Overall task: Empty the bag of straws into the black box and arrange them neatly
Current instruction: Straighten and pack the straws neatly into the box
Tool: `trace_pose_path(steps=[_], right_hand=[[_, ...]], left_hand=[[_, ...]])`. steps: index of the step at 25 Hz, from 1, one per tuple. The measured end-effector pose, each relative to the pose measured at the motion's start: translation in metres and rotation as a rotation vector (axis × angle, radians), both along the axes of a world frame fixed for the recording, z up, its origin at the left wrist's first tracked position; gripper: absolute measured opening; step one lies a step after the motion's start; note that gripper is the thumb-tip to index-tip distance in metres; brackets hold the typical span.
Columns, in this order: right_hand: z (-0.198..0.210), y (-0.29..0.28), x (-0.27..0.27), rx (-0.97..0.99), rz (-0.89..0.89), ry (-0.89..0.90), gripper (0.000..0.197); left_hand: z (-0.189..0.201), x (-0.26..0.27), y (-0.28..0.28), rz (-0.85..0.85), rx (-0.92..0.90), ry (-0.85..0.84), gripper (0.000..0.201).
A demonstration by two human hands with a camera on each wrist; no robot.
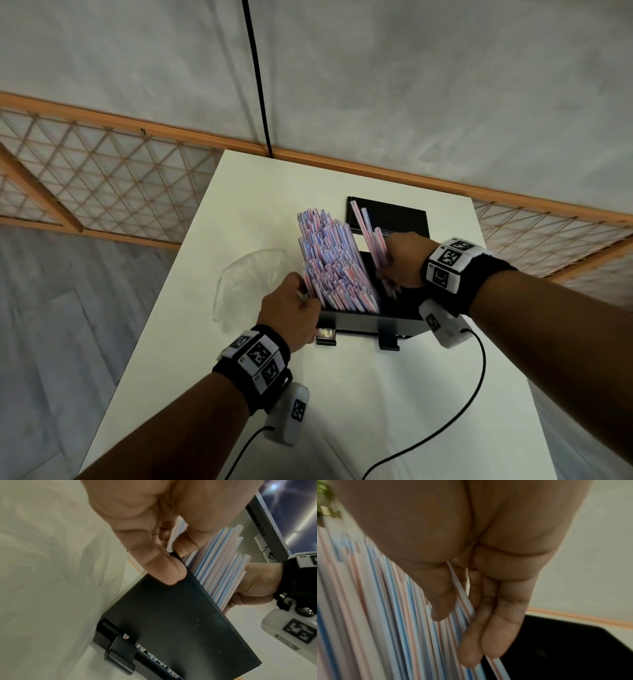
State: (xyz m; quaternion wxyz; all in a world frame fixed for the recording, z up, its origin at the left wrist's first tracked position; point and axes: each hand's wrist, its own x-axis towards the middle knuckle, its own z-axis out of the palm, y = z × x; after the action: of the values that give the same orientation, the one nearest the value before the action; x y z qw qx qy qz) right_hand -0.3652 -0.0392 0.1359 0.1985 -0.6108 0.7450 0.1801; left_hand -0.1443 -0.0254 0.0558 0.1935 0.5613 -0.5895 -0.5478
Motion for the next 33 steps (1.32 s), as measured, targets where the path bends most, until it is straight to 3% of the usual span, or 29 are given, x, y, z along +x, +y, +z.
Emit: trace_pose_path(steps=[4,8,13,17,24,28,30,33], right_hand=[[-0.006,0.004,-0.002,-0.041,0.044,0.031,0.021],[-0.006,0.029,-0.017,-0.165,-0.11,-0.051,0.026],[-0.021,0.088,-0.012,0.046,-0.074,-0.31,0.031],[-0.048,0.099,-0.009,-0.174,-0.066,-0.282,0.007],[-0.054,0.129,0.007,-0.194,-0.041,-0.384,0.009],[-0.045,0.127,0.011,-0.312,-0.27,-0.461,0.034],[-0.045,0.115,0.009,-0.32,-0.377,-0.418,0.032],[-0.055,0.094,0.01,-0.136,-0.33,-0.273,0.03]], left_hand=[[0.003,0.001,-0.001,-0.003,0.011,-0.011,0.008],[0.004,0.002,0.0,-0.027,0.02,-0.042,0.011],[0.009,0.001,-0.005,-0.121,-0.047,-0.146,0.016],[0.02,0.001,-0.006,-0.219,-0.169,-0.256,0.026],[0.032,0.016,0.013,-0.32,-0.197,-0.341,0.03],[0.041,0.024,0.021,-0.323,-0.304,-0.329,0.022],[0.041,0.024,0.022,-0.324,-0.268,-0.334,0.021],[0.032,0.025,0.024,-0.255,-0.163,-0.28,0.05]])
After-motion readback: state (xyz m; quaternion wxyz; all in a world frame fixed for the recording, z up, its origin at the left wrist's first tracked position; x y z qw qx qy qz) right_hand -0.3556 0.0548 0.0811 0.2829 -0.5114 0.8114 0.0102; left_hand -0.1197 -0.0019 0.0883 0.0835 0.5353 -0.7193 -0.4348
